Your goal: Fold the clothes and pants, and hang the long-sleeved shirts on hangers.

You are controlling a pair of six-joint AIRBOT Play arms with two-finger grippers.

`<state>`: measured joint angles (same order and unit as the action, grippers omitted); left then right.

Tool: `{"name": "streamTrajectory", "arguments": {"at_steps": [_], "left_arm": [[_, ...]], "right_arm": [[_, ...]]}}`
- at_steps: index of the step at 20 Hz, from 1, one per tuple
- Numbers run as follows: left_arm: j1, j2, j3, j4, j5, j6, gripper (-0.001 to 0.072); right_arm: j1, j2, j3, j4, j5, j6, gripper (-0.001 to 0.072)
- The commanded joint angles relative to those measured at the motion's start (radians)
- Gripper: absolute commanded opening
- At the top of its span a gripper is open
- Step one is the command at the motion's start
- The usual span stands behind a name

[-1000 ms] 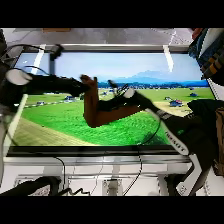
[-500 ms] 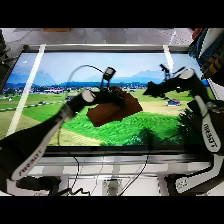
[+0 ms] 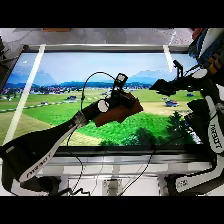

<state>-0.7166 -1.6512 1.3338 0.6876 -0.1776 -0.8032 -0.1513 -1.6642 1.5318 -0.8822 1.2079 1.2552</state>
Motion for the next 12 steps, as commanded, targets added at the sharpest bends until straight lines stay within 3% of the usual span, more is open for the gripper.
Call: {"name": "streamTrajectory", "arguments": {"at_steps": [1,5,8,9,12], "left_arm": [[0.04,0.036,0.0,0.0,0.005,0.0,0.0697],[0.127,0.095,0.0,0.001,-0.148,0.0,0.0688],[0.194,0.115,0.0,0.001,-0.324,-0.001,0.0688],[0.213,0.115,0.0,0.0,-0.373,-0.001,0.0688],[0.257,0.115,0.0,0.001,-0.473,0.0,0.0688]], "right_arm": [[0.06,-0.039,0.0,-0.089,-0.075,-0.013,0.062],[0.045,-0.167,0.001,-0.063,-0.08,0.067,0.062],[0.019,-0.267,0.0,0.106,-0.046,0.072,0.0631],[0.021,-0.293,0.0,0.159,-0.048,0.071,0.0689],[0.046,-0.344,0.0,0.277,-0.069,0.068,0.0702]]}}
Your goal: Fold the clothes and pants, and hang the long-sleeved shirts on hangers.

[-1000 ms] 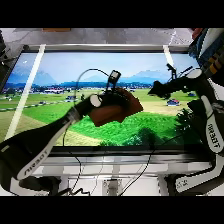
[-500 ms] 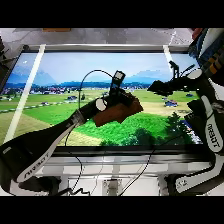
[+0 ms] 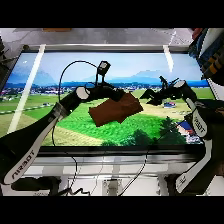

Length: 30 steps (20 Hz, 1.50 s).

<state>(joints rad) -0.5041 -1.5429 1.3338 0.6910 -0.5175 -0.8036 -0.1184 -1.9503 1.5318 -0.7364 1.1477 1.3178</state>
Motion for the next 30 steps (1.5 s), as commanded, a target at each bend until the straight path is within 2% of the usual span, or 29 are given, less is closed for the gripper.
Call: {"name": "streamTrajectory", "arguments": {"at_steps": [1,4,9,12,13,14,15,16,18,19,21,23,25,26,30], "left_arm": [[0.054,0.006,0.0,-0.003,-0.15,0.0,0.0687],[0.064,0.006,0.0,-0.003,-0.158,0.0,0.0688],[0.064,0.006,0.0,-0.003,-0.158,0.0,0.0688],[0.064,0.006,0.0,-0.003,-0.177,-0.002,0.0687],[0.064,0.006,0.0,-0.002,-0.197,-0.004,0.0676],[0.067,0.006,0.0,0.005,-0.218,-0.004,0.0579],[0.069,0.006,0.0,0.029,-0.244,-0.004,0.0435],[0.074,0.006,0.0,0.053,-0.27,-0.003,0.0329],[0.095,0.014,0.0,0.066,-0.299,-0.003,0.0159],[0.115,0.027,0.0,0.068,-0.299,-0.003,0.0041],[0.17,0.072,0.0,0.068,-0.295,-0.003,0.0018],[0.238,0.126,0.0,0.069,-0.296,-0.003,0.0018],[0.309,0.178,0.0,0.069,-0.304,-0.003,0.0018],[0.344,0.202,0.0,0.069,-0.317,-0.003,0.0018],[0.479,0.32,0.0,0.069,-0.388,-0.003,0.0018]], "right_arm": [[0.026,-0.067,0.001,0.156,-0.012,0.005,0.0703],[0.071,-0.08,0.0,0.222,-0.006,0.005,0.0702],[0.164,-0.08,0.0,0.167,0.091,-0.034,0.0693],[0.219,-0.08,0.001,0.12,0.114,-0.087,0.0671],[0.235,-0.08,0.001,0.118,0.119,-0.101,0.0632],[0.251,-0.08,0.001,0.117,0.135,-0.107,0.0598],[0.271,-0.08,0.001,0.111,0.163,-0.108,0.0598],[0.292,-0.08,0.0,0.101,0.191,-0.108,0.0598],[0.349,-0.08,0.0,0.074,0.219,-0.108,0.0598],[0.377,-0.08,0.0,0.069,0.214,-0.108,0.0598],[0.432,-0.08,0.0,0.074,0.152,-0.108,0.058],[0.487,-0.08,0.0,0.092,0.066,-0.108,0.0438],[0.541,-0.08,0.001,0.143,-0.006,-0.108,0.004],[0.559,-0.079,0.001,0.178,-0.037,-0.108,0.0014],[0.556,-0.04,0.059,0.205,-0.028,-0.108,0.0013]]}}
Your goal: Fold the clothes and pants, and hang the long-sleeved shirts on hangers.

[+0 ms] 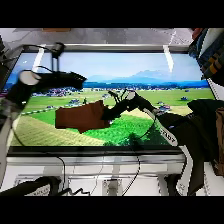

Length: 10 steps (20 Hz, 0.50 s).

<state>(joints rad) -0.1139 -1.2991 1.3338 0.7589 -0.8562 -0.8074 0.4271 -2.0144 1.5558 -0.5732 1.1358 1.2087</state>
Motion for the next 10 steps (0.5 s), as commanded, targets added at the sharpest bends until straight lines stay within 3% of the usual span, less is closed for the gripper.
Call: {"name": "streamTrajectory", "arguments": {"at_steps": [1,7,10], "left_arm": [[0.119,0.113,0.0,0.004,-0.068,0.0,0.0018],[0.228,0.311,0.0,0.208,-0.098,0.001,0.0018],[0.258,0.371,0.0,0.292,-0.098,0.001,0.0018]], "right_arm": [[-0.009,0.047,0.056,0.042,0.011,0.001,0.0013],[-0.23,0.315,0.115,0.026,0.098,0.025,0.0013],[-0.404,0.475,0.114,-0.064,0.115,0.111,0.0014]]}}
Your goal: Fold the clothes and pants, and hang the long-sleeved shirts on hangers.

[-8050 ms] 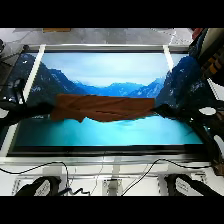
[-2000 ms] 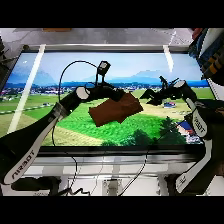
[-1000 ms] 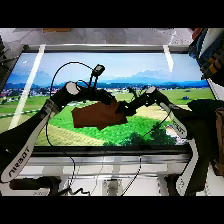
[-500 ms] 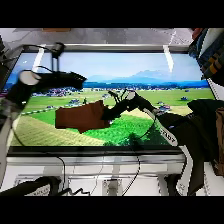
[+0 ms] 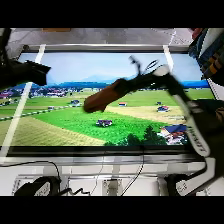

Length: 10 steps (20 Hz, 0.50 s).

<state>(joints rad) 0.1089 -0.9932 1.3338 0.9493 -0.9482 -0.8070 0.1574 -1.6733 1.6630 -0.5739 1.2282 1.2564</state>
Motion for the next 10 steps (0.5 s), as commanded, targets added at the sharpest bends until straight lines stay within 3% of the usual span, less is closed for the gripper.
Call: {"name": "streamTrajectory", "arguments": {"at_steps": [1,10], "left_arm": [[0.044,0.078,0.0,0.101,-0.006,0.0,0.0018],[0.045,0.089,0.0,0.102,-0.006,0.0,0.0019]], "right_arm": [[-0.203,0.189,0.008,-0.095,0.04,0.083,0.0013],[-0.854,0.586,0.007,-0.494,0.129,0.241,0.0014]]}}
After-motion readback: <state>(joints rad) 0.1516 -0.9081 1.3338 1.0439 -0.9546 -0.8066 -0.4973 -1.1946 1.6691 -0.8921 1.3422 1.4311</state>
